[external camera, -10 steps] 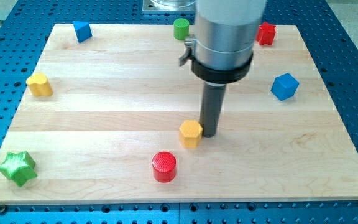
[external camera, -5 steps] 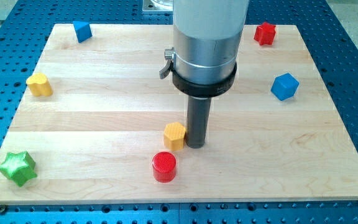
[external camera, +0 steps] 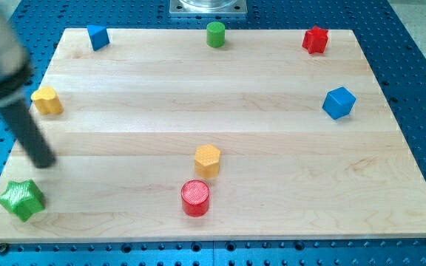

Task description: Put the yellow heart diagonally bottom right to the blue triangle

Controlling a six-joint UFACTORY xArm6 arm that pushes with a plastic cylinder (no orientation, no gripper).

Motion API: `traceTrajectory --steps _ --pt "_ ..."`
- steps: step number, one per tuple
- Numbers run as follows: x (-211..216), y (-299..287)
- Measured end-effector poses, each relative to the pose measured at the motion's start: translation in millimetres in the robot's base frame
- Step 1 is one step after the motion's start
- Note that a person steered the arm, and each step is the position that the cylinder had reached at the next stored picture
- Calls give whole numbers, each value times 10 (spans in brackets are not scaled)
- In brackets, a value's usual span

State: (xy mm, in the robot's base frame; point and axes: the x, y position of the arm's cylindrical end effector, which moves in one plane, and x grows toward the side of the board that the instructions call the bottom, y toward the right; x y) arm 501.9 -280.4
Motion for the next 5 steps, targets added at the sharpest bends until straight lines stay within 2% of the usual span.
traceTrajectory --steps 1,2,3,5 --pt "-133 -240" --pt "-286 -241" --pt "-620 -229" --pt "-656 -207"
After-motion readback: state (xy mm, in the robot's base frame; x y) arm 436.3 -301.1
